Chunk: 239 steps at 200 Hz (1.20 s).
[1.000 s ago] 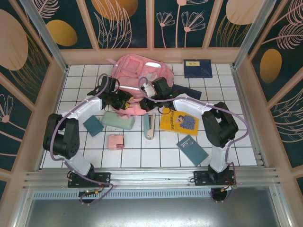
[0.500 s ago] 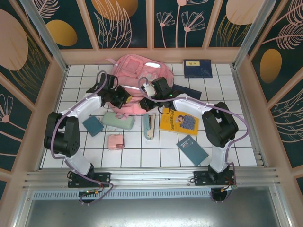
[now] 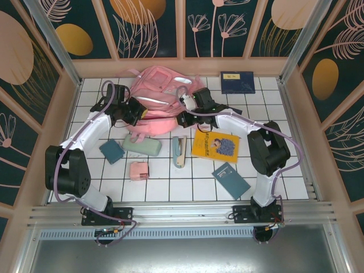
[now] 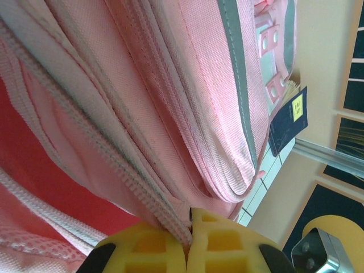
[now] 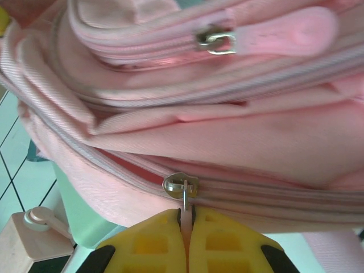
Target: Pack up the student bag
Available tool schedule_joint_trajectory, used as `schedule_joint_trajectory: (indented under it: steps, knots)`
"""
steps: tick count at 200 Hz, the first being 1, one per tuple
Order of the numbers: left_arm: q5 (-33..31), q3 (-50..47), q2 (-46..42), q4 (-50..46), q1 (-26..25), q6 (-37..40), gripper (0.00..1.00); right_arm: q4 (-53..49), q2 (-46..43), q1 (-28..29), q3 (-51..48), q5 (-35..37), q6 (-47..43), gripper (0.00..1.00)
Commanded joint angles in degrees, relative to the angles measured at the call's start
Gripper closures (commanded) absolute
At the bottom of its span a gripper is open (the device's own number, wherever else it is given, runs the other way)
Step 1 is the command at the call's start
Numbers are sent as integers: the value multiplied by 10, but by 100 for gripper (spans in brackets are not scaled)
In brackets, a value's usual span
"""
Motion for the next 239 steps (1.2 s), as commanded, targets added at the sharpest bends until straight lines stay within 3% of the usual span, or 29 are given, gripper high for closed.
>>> schedule_joint_trajectory:
  steps: [1, 37, 55, 83, 103, 147, 169, 183, 202, 239]
  knots:
    - [-34, 25, -28, -17, 20, 15, 100, -13, 15, -33, 16, 48, -15, 100]
    - [-36, 25, -32, -20, 22, 18, 100, -5, 23, -69, 1, 120, -4, 98]
    - [-35, 23, -35, -21, 22, 18, 100, -2, 40, -81, 13, 156, 6, 87]
    - [-21, -1, -50, 2, 19, 8, 100, -15, 90, -76, 72, 161, 1, 72]
    - [-24, -16, -67, 11, 11, 5, 100, -33, 134, -76, 132, 176, 2, 66]
    - [-61, -54, -107, 41, -52, -15, 100, -58, 229, -69, 256, 202, 12, 64]
    - [-67, -51, -84, 43, -58, -11, 100, -57, 269, -62, 319, 189, 20, 62]
    - [-69, -39, -63, 49, -59, -1, 100, -52, 287, -60, 350, 180, 28, 51]
    - [-76, -1, -16, 40, -51, 22, 98, -65, 294, -60, 380, 202, 33, 49]
    - [-75, 76, 72, 29, -18, 79, 96, -71, 214, -57, 308, 275, -1, 49]
